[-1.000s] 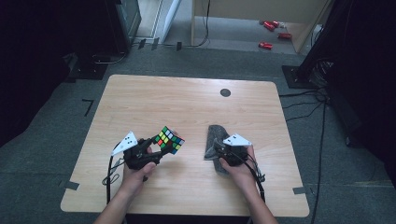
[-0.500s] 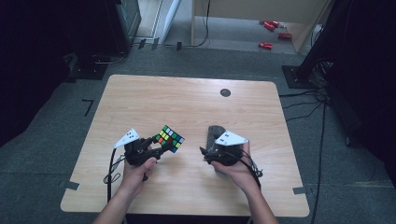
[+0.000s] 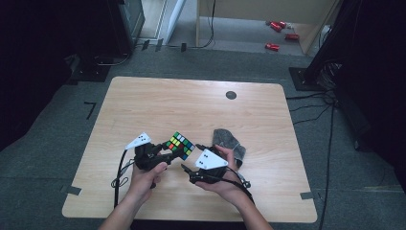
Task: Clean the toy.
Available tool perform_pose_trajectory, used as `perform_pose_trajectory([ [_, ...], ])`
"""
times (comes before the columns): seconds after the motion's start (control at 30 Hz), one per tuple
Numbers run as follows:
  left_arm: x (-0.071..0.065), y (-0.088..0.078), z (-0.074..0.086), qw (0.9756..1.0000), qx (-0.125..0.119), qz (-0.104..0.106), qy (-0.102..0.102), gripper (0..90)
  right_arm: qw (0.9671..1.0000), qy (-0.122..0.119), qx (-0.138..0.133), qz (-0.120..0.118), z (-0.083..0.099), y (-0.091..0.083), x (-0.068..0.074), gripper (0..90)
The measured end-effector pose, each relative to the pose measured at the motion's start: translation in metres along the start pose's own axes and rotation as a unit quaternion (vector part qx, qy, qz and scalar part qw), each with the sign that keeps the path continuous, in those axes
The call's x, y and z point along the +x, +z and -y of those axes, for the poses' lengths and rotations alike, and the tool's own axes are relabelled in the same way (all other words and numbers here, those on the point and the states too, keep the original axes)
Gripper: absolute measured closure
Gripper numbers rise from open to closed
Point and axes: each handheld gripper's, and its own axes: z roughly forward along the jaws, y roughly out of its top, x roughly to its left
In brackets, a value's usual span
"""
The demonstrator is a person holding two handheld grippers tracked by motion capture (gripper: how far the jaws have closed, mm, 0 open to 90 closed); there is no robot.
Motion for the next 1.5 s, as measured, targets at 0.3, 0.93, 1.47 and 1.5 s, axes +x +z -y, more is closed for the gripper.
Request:
perform_pose_trajectory([
  [0.3, -0.005, 0.005, 0.002, 0.9992, 0.024, 0.026, -0.02, 34.8, 0.9993, 0.008, -0.011, 0.035, 0.005, 0.008, 0.007, 25.6],
  [0.93, 0.003, 0.004, -0.001, 0.9976, 0.012, 0.067, -0.015, 29.3, 0.998, -0.007, -0.006, 0.063, 0.009, 0.005, 0.009, 34.5],
  [1.47, 0.009, -0.009, -0.006, 0.9978, -0.017, 0.058, 0.028, 14.4, 0.9923, 0.056, 0.016, 0.109, 0.009, -0.013, -0.021, 34.5],
  [1.5, 0.009, -0.009, -0.005, 0.9979, -0.015, 0.052, 0.034, 14.4, 0.992, 0.057, 0.017, 0.112, 0.008, -0.014, -0.023, 34.5],
])
